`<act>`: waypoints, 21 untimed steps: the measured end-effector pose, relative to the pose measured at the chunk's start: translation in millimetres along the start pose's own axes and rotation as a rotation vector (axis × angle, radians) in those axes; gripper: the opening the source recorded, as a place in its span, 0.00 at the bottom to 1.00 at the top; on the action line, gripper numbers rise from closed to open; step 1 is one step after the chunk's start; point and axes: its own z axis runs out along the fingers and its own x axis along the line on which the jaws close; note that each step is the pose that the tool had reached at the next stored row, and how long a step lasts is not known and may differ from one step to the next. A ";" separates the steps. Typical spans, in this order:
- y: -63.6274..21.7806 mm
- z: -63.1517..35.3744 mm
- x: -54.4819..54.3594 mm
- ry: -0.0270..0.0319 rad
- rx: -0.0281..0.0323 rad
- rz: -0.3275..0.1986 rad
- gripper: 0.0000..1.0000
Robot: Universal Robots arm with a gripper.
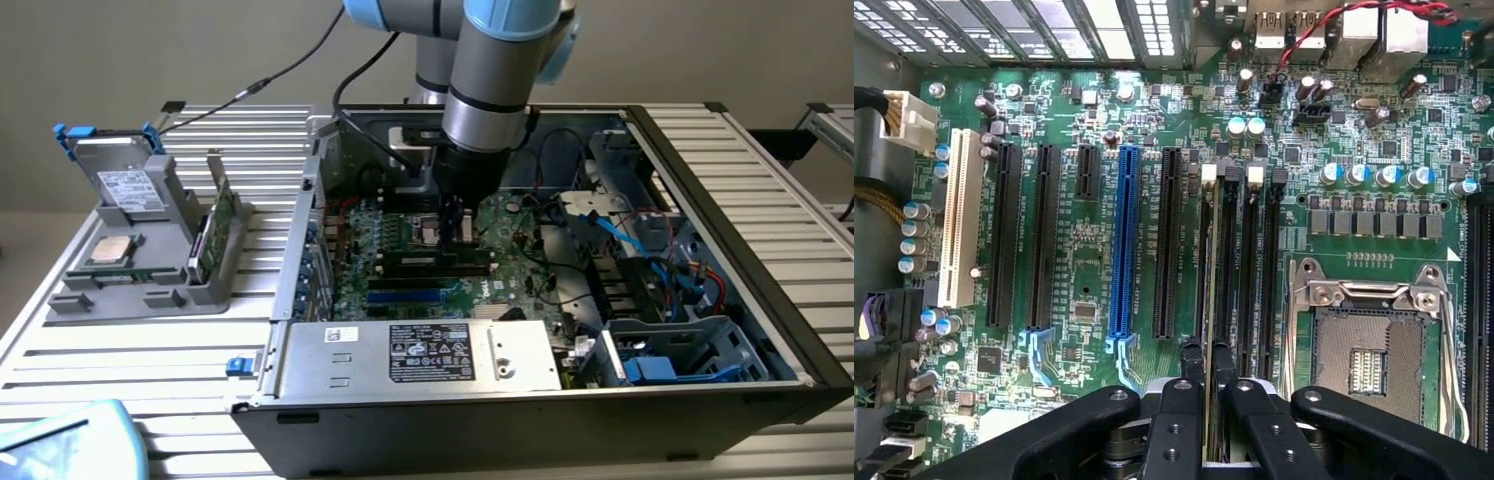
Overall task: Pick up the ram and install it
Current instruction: 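Insert the ram into the slot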
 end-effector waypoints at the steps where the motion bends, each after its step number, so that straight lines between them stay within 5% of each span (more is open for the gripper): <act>1: 0.0 0.1 -0.7 0.0000 -0.0001 0.001 0.14; 21: 0.8 -1.3 -0.4 0.0005 -0.0002 0.002 0.14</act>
